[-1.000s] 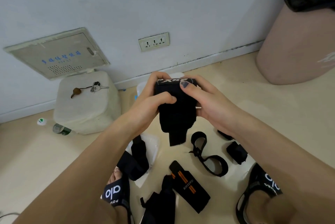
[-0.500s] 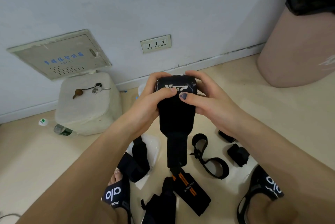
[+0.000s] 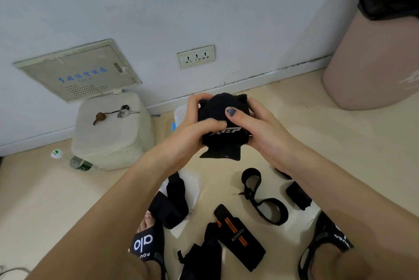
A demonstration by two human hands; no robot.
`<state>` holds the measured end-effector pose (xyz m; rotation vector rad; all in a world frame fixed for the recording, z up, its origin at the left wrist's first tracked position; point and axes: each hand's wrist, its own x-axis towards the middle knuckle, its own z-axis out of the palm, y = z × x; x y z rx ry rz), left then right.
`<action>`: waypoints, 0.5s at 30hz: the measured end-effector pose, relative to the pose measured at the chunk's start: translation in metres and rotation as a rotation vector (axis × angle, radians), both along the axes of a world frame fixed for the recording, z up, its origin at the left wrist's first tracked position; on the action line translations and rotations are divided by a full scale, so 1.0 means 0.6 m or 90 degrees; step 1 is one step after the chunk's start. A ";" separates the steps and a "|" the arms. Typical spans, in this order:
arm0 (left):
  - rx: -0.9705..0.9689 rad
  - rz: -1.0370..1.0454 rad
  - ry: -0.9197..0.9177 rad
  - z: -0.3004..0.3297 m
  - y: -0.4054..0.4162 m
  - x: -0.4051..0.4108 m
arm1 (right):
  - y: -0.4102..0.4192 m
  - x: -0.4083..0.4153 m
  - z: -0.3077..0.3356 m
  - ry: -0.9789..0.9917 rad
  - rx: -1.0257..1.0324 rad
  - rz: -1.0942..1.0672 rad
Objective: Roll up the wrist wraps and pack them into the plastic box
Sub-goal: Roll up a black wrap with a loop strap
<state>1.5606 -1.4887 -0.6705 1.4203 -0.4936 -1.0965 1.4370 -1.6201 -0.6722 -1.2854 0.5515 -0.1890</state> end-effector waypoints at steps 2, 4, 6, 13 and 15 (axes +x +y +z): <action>0.006 0.006 0.084 -0.006 0.000 0.000 | -0.001 -0.001 0.002 -0.003 -0.033 -0.008; 0.009 0.001 0.108 -0.004 -0.002 -0.003 | -0.001 -0.002 0.005 0.002 -0.050 -0.011; 0.004 0.034 0.117 0.000 -0.005 -0.006 | 0.001 -0.003 0.006 0.000 -0.045 -0.007; -0.025 0.064 0.015 0.003 -0.004 0.009 | 0.010 -0.013 0.007 0.064 0.090 0.017; -0.025 0.085 -0.039 0.002 -0.003 0.013 | 0.019 -0.018 0.009 0.095 0.131 0.061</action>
